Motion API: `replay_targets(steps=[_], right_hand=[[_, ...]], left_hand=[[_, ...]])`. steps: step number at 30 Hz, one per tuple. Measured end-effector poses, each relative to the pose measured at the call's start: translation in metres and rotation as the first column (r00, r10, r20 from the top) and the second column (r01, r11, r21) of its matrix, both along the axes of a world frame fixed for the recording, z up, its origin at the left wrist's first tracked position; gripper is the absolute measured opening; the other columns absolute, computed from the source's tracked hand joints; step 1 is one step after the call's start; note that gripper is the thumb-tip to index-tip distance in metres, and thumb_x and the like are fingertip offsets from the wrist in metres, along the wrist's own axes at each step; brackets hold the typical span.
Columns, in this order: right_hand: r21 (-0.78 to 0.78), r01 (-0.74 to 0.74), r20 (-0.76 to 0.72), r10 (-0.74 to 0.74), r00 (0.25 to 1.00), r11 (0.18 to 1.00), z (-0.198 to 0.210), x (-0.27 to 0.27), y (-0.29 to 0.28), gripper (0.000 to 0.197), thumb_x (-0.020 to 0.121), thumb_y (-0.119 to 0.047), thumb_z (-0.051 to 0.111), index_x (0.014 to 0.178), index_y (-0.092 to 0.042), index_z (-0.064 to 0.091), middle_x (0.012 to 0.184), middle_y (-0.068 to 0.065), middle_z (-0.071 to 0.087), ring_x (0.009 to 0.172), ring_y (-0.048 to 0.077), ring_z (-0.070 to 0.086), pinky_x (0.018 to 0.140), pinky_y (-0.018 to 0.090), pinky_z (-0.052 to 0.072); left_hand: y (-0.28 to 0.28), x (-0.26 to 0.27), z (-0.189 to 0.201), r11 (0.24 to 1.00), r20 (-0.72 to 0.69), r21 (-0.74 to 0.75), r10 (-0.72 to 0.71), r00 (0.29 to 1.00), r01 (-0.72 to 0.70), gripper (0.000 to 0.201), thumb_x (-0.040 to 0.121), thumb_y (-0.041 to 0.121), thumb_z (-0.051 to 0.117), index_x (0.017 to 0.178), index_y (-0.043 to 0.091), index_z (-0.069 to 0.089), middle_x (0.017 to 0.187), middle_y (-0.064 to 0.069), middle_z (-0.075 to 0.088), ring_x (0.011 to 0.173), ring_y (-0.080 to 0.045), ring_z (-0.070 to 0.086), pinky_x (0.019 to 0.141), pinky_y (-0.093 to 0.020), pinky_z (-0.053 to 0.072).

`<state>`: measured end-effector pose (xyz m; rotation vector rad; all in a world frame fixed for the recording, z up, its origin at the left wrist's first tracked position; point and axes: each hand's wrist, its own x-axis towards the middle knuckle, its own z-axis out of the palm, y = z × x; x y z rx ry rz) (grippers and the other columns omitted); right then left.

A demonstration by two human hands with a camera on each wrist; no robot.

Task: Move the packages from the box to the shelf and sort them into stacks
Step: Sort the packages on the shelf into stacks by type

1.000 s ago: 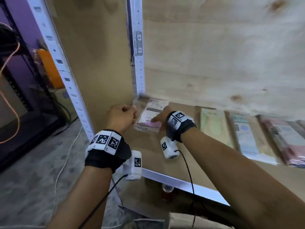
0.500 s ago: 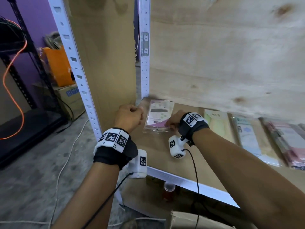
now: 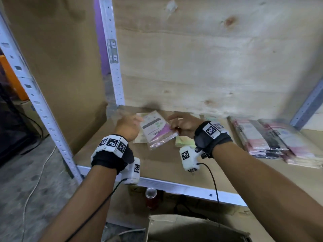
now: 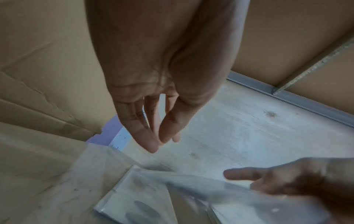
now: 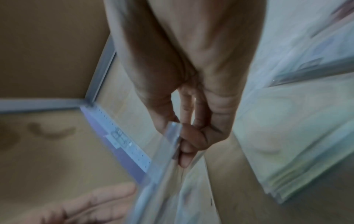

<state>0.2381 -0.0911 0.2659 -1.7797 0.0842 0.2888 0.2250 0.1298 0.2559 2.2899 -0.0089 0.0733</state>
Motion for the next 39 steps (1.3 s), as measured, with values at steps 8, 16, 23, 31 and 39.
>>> replay_targets(steps=[8,16,23,31,39], right_hand=[[0.423,0.032,0.019,-0.044,0.999,0.906,0.014,-0.048,-0.066,0.028,0.091,0.007,0.053,0.114,0.0,0.066,0.109,0.016,0.063,0.059,0.012,0.058,0.049,0.02,0.042],[0.597,-0.041,0.181,-0.085,0.98,0.801,0.027,-0.076,-0.108,0.028,0.101,-0.025,0.049,0.089,-0.018,0.074,0.108,0.01,0.073,0.081,0.017,0.066,0.064,0.025,0.046],[0.0,0.172,0.533,-0.146,0.834,0.985,0.023,-0.075,-0.123,0.012,0.093,-0.028,0.065,0.085,-0.023,0.072,0.078,-0.006,0.065,0.067,0.004,0.055,0.063,0.015,0.043],[-0.008,0.129,0.424,-0.114,0.899,0.992,0.014,-0.072,-0.14,0.014,0.098,-0.018,0.056,0.085,-0.013,0.058,0.065,-0.003,0.064,0.059,0.015,0.062,0.058,0.035,0.05],[-0.458,0.153,0.49,0.105,0.866,0.876,0.006,-0.079,-0.141,0.018,0.093,-0.038,0.056,0.086,-0.024,0.065,0.071,-0.009,0.067,0.064,0.006,0.064,0.06,0.021,0.044]], left_hand=[[-0.058,-0.02,0.008,0.973,0.331,0.213,-0.16,0.93,0.092,0.055,0.08,0.013,0.076,0.13,0.03,0.062,0.13,-0.007,0.052,0.126,-0.027,0.043,0.111,-0.034,0.032],[-0.098,-0.037,0.03,0.977,0.653,0.129,-0.213,0.727,0.17,0.028,0.092,0.04,0.064,0.082,0.014,0.064,0.082,0.0,0.051,0.077,-0.022,0.051,0.072,-0.032,0.044],[-0.14,-0.051,0.025,0.87,0.561,-0.269,-0.206,0.802,0.412,0.015,0.092,0.029,0.068,0.101,0.019,0.075,0.09,-0.005,0.075,0.083,-0.034,0.068,0.072,-0.045,0.058],[-0.152,-0.027,0.003,0.784,0.343,-0.527,-0.157,0.926,0.328,0.047,0.081,0.046,0.075,0.117,0.023,0.055,0.102,0.0,0.074,0.094,-0.014,0.073,0.078,-0.029,0.059],[-0.139,-0.009,-0.007,0.848,0.399,-0.428,-0.132,0.907,0.312,0.042,0.087,0.055,0.062,0.069,0.018,0.065,0.052,0.004,0.059,0.042,-0.009,0.05,0.044,-0.017,0.039]])
